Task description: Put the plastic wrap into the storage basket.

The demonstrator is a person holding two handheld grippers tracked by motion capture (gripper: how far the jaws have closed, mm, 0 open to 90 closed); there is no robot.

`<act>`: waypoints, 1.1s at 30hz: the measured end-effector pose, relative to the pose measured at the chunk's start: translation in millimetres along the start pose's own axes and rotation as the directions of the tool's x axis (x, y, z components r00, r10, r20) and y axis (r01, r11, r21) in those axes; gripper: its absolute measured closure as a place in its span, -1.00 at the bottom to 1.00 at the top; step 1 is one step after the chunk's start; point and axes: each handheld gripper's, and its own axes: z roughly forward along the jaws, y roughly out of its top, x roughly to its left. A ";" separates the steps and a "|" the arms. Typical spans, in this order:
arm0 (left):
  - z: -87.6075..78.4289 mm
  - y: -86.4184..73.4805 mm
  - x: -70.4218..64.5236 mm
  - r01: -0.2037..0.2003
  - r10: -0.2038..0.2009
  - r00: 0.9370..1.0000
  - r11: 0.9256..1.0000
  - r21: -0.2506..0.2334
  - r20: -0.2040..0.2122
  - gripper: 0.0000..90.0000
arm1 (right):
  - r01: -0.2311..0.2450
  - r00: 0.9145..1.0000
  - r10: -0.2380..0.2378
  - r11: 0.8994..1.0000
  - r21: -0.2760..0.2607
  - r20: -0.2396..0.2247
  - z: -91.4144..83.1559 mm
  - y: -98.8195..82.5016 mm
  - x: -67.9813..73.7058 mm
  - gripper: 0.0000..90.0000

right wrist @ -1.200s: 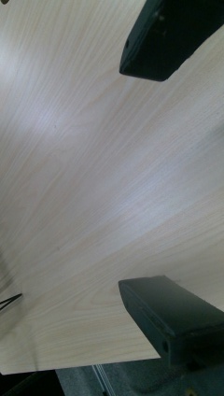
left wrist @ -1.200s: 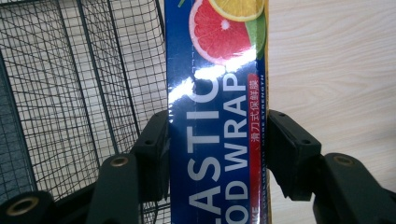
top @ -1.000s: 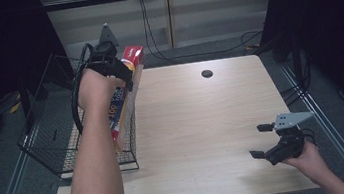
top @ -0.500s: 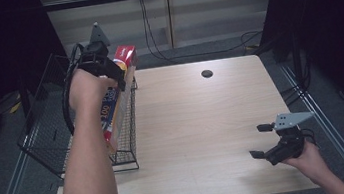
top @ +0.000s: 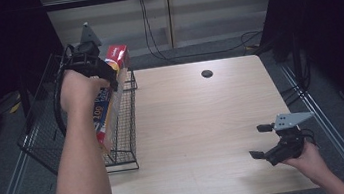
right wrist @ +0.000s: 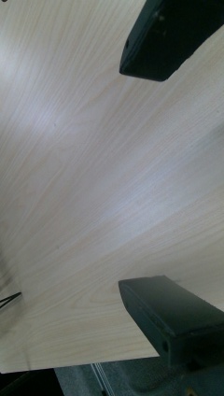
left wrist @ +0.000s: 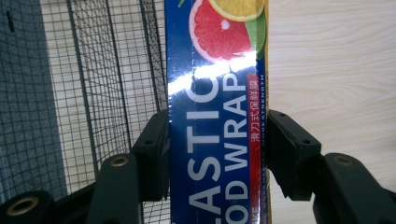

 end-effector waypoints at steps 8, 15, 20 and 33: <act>-2.9 -2.3 8.2 0.006 -0.006 1.000 1.000 -0.002 0.003 0.03 | 0.003 1.000 -0.003 1.000 0.000 -0.002 0.6 0.1 -0.1 -1.00; -5.1 -4.9 15.9 0.024 -0.024 1.000 1.000 -0.005 -0.007 0.03 | 0.004 1.000 -0.004 1.000 -0.001 -0.005 1.0 0.2 0.2 -1.00; -7.6 -6.5 22.6 0.029 -0.029 1.000 1.000 0.000 -0.009 0.03 | 0.006 1.000 -0.006 1.000 0.000 -0.004 0.9 0.2 0.4 -1.00; -13.9 -11.2 36.3 0.057 -0.057 0.998 0.998 -0.001 -0.018 0.02 | 0.005 1.000 -0.005 1.000 0.004 -0.007 1.5 0.1 0.9 -1.00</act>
